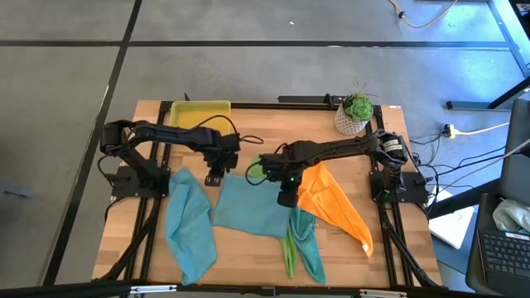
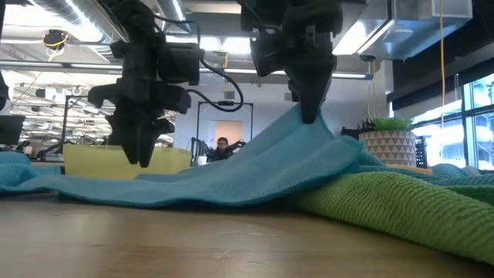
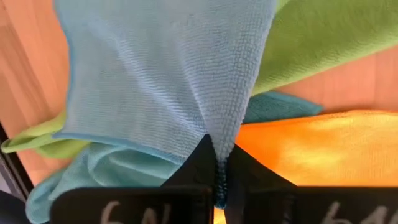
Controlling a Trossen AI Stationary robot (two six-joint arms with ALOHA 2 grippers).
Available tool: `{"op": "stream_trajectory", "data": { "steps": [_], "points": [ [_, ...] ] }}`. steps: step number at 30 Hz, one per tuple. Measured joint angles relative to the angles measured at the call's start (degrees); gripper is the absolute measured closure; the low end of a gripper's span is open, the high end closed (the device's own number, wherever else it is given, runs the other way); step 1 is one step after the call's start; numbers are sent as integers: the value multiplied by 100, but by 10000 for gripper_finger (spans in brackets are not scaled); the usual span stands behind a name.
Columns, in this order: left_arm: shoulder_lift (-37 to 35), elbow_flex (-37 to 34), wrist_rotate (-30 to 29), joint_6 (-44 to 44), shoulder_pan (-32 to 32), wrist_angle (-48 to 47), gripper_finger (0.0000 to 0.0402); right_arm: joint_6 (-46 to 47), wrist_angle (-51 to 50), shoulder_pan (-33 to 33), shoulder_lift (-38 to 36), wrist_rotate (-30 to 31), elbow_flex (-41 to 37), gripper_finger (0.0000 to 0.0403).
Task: Fold microfiber towels
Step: Fold the center blue towel
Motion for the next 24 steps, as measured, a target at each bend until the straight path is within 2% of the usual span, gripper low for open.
{"op": "stream_trajectory", "data": {
  "steps": [8,13,18,24],
  "points": [
    [-2,7,336,19,162,614,253,-42,100,39,0,2,-2,390],
    [-1,7,1163,21,301,1162,252,-42,109,59,0,4,-2,393],
    [2,13,1927,304,143,1819,252,-135,245,62,2,8,-2,391],
    [2,17,1976,70,-26,2733,252,-314,246,194,7,309,193,397]
  ]
}}
